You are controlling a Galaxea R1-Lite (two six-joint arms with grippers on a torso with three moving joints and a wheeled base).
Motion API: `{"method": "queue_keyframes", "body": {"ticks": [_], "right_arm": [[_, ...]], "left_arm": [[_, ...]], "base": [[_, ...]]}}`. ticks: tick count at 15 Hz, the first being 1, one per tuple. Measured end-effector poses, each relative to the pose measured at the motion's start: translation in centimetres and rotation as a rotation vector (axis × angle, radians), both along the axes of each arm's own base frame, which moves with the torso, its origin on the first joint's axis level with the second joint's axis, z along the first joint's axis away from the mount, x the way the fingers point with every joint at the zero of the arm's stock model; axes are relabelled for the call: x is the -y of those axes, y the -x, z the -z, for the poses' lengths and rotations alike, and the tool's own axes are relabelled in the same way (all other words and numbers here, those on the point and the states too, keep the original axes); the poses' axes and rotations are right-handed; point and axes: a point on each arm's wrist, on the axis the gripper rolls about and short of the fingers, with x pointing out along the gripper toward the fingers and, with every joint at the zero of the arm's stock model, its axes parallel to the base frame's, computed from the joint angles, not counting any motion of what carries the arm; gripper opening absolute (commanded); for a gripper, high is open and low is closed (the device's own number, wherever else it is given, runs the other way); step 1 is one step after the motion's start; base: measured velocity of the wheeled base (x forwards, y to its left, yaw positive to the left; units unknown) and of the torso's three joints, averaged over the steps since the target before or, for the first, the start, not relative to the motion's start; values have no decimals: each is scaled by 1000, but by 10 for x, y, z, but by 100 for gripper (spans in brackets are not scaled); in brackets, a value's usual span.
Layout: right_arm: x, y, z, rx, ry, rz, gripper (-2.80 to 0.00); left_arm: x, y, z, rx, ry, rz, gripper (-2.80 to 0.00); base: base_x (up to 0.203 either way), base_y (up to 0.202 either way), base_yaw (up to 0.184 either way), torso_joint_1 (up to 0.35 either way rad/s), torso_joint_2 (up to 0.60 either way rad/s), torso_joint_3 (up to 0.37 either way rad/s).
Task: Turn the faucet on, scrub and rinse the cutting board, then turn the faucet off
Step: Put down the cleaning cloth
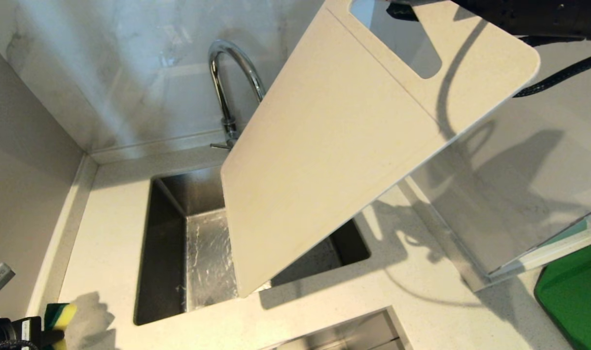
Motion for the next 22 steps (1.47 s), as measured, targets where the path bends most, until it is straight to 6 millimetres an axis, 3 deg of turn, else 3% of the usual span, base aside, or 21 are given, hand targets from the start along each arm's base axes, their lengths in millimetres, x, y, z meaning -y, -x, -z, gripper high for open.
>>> {"method": "queue_keyframes", "body": {"ticks": [10, 22], "right_arm": [[2, 4, -2, 7, -4, -1, -280], [3, 6, 0, 0, -2, 0, -280]], "left_arm": [[-7, -43, 30, -81, 6, -15, -280], [-10, -65, 53, -135, 19, -13, -280]], "base": [[0, 0, 0, 0, 0, 0], [0, 0, 0, 0, 0, 0]]}}
